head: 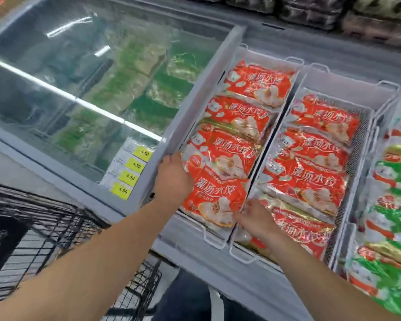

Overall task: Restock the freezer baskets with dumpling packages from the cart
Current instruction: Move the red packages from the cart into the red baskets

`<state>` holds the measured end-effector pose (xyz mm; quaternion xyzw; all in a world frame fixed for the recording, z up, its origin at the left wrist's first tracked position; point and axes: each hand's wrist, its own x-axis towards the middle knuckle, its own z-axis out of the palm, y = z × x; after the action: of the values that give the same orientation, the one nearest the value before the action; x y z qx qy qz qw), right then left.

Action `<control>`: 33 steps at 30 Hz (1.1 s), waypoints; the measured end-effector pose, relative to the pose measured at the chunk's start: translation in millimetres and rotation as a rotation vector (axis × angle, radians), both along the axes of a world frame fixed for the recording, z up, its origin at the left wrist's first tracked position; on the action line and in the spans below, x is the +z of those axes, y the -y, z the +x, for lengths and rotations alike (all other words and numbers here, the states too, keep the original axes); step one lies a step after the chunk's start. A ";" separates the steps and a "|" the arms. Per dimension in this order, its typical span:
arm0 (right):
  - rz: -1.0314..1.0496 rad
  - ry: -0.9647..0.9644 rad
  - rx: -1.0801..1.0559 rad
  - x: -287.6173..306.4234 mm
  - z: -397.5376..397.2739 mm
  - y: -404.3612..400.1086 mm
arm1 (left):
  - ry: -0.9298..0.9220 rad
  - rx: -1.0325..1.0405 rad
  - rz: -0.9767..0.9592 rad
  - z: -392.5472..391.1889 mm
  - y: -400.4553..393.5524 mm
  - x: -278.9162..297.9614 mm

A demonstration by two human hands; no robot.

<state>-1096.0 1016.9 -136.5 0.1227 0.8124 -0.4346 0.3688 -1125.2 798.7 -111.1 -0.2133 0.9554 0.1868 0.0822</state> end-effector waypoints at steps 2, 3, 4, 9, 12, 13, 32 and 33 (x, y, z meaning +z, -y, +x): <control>0.184 -0.118 0.235 -9.0 -5.1 2.1 | 0.121 -0.226 -0.075 8.6 -4.7 -19.8; 0.258 -0.168 0.334 -22.4 -7.5 4.9 | 0.187 -0.298 -0.061 10.1 -6.8 -32.1; 0.314 -0.203 0.406 -29.2 -10.1 7.9 | 0.256 -0.336 -0.039 10.0 -9.1 -42.0; 0.489 -0.522 0.614 -58.1 -18.7 32.3 | 0.408 -0.389 -0.024 -4.5 10.4 -83.9; 0.501 -0.494 0.714 -69.8 -19.3 47.6 | 0.436 -0.476 -0.064 -11.5 21.6 -92.9; 0.505 -0.386 0.766 -77.1 -16.4 50.7 | 0.451 -0.472 -0.055 -11.0 26.5 -97.1; 0.608 -0.257 0.917 -102.0 -42.0 49.1 | 0.591 -0.488 -0.050 -13.9 28.3 -113.7; 0.614 -0.259 0.925 -100.6 -39.6 48.8 | 0.598 -0.484 -0.062 -11.5 28.0 -112.0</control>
<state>-1135.6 968.1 -237.1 -0.1985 0.9093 0.0167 0.3653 -1136.7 770.7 -223.1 -0.0291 0.9172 0.0626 0.3925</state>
